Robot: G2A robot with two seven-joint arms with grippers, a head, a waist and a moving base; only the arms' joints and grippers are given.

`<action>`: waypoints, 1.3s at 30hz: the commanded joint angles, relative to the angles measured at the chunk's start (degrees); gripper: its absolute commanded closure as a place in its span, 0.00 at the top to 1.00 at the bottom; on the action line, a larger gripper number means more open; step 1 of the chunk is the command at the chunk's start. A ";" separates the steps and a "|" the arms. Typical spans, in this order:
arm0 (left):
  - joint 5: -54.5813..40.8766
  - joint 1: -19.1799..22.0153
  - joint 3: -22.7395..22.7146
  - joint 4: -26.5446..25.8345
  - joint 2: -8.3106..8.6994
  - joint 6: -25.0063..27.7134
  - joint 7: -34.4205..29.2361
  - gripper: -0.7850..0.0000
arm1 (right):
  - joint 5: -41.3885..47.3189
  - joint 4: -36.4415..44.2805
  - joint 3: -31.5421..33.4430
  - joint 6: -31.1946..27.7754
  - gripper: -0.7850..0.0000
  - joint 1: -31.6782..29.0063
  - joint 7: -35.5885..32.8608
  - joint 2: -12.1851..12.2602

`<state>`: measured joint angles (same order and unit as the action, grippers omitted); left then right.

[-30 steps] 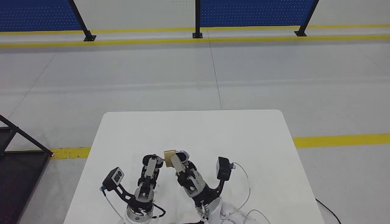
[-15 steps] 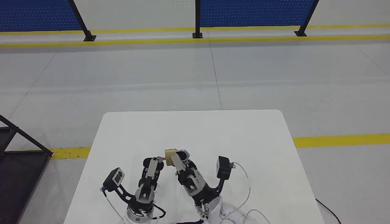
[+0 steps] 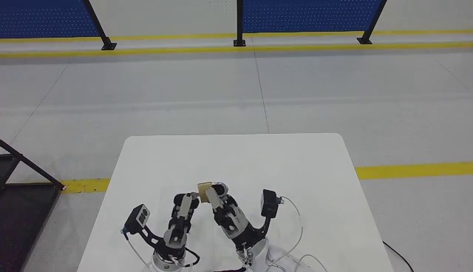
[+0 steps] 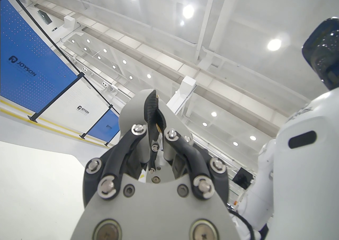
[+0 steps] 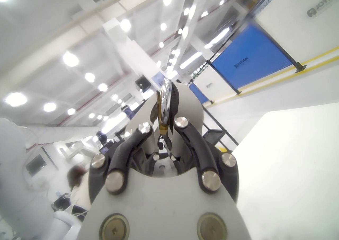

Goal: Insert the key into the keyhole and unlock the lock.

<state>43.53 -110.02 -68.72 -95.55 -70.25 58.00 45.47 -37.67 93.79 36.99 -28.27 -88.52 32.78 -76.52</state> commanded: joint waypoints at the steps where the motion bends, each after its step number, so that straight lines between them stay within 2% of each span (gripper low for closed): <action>1: 0.93 0.00 -0.07 0.24 -0.03 0.00 0.57 0.00 | -0.04 0.06 0.03 0.03 0.00 -0.04 -0.30 0.01; 4: 1.41 0.06 0.05 0.39 -0.10 0.00 0.81 0.00 | -0.33 0.12 0.10 -0.05 0.00 -0.12 -0.63 0.03; 5: 1.45 0.08 0.05 0.43 -0.12 0.00 0.81 0.04 | -0.38 0.13 0.13 -0.08 0.00 -0.15 -0.72 0.04; 7: 1.71 0.09 -0.01 0.60 -0.11 0.00 0.81 0.20 | -0.44 0.22 0.25 -0.16 0.00 -0.28 -0.83 0.08; 8: 1.84 0.08 -0.09 0.67 -0.08 0.00 0.81 0.24 | -0.46 0.29 0.34 -0.21 0.00 -0.38 -0.86 0.11; 12: 1.82 -0.15 -0.48 0.62 0.23 0.00 0.76 0.30 | -0.84 0.63 0.74 -0.63 0.00 -0.84 -1.21 0.29; 24: 2.29 -0.26 -0.37 0.32 2.20 0.00 0.57 0.25 | -2.50 1.72 1.85 -0.91 0.00 -2.18 -3.63 0.76; 26: 2.44 -0.15 -0.16 0.42 2.46 0.00 0.79 0.20 | -2.50 1.80 1.92 -0.75 0.00 -2.26 -3.82 0.73; 29: 2.78 0.04 0.00 0.59 2.78 0.00 0.81 0.00 | -2.44 1.89 2.02 -0.71 0.00 -2.36 -4.00 0.70; 39: 7.20 0.15 -1.98 0.51 2.44 -0.85 1.66 0.00 | -2.63 2.25 2.37 0.30 0.00 -2.77 -5.55 0.65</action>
<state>49.92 -109.89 -70.49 -94.90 -67.73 57.48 46.80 -40.29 96.00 39.33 -28.06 -91.24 27.30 -75.87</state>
